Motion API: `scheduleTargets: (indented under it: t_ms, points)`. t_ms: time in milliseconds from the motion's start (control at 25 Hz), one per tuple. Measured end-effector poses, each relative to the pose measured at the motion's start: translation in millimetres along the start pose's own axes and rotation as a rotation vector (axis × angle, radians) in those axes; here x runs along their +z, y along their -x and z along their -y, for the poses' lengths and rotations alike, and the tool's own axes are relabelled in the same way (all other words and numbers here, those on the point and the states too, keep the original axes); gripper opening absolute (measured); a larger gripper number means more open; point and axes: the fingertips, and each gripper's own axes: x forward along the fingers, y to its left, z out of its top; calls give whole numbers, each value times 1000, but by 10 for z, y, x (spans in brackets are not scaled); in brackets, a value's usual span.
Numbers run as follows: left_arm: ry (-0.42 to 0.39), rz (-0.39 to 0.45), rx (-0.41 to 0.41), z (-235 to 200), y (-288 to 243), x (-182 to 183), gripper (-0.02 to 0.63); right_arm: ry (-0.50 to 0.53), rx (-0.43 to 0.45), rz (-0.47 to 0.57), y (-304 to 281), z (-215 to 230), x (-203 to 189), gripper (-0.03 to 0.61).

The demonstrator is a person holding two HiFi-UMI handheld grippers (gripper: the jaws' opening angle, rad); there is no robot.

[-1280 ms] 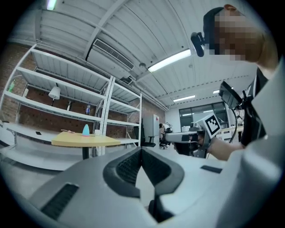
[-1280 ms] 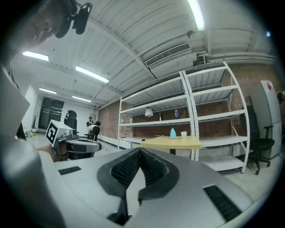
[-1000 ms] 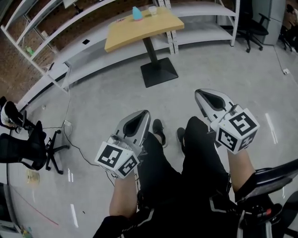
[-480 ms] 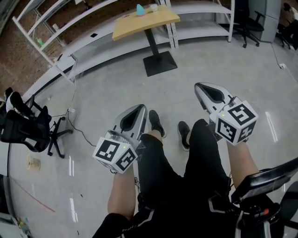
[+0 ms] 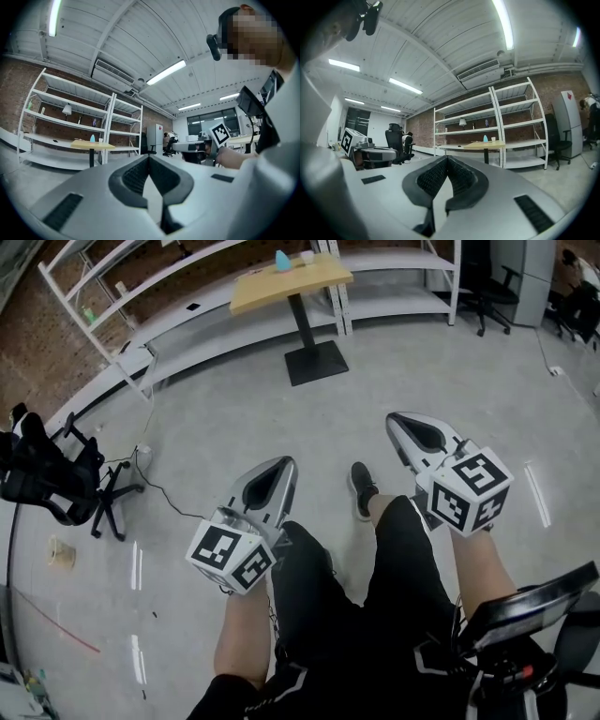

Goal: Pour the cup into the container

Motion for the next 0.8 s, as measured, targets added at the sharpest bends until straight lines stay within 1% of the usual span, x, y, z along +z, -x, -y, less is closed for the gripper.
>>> scheduleTargets:
  t_ms: [240, 520, 680, 800]
  points:
    - [8, 2, 6, 355, 391, -57, 2, 3, 9, -3, 407, -328, -32, 2]
    - [2, 14, -3, 709, 641, -16, 2, 25, 15, -3, 791, -560, 2, 2]
    - [-14, 20, -10, 812, 658, 70, 2, 37, 16, 14, 869, -579, 115, 2]
    - [-12, 24, 5, 836, 646, 142, 1, 39, 19, 11, 908, -544, 161, 2]
